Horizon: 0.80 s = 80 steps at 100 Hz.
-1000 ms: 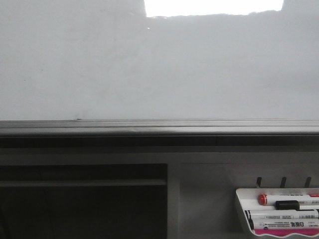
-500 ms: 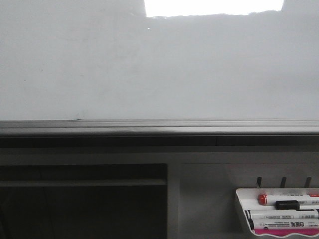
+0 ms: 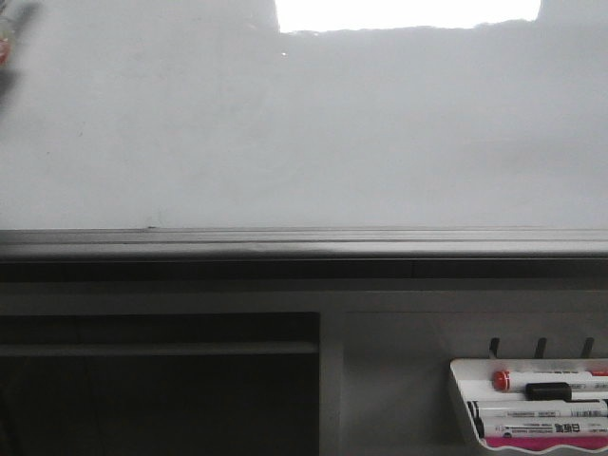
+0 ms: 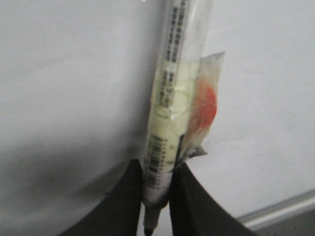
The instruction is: Write number 2 on whiteboard
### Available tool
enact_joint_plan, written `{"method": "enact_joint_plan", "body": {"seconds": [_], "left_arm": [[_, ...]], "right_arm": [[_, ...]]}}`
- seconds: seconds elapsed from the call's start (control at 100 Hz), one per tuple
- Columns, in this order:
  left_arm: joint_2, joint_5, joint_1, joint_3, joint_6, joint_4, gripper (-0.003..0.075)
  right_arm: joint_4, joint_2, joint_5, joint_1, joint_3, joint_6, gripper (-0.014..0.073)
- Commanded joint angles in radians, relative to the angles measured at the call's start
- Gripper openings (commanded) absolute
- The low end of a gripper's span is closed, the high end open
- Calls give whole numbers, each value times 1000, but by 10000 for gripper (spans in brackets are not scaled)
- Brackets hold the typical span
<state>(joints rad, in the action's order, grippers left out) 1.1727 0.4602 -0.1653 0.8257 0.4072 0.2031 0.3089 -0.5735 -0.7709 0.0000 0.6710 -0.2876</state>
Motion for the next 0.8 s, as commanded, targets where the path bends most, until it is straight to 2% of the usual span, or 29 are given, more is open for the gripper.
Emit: {"method": "enact_joint_plan", "body": {"seconds": [0.0,0.21,0.35,0.46,0.58,0.79], "left_arm": [[-16,55,-84,86,89,8,22],[-16,252,-259,152,173,10,22],[-16,283,-411,154,189,10,22],[-15,281,-534,156,211,10,22],[-15,274,-632,171,211,10,22],[-15,273,-699,187,211,10,22]], "right_arm": [[211,-73,13,-4,53,-212,320],[454,-245,-177,-4,148,-507,320],[549,-356,-318,-2,243,-631,320],[534,-432,-397,37,314,-640,320],[476,-511,-421,152,380,-661,320],[330,-619,-364,404,460,-661,320]]}}
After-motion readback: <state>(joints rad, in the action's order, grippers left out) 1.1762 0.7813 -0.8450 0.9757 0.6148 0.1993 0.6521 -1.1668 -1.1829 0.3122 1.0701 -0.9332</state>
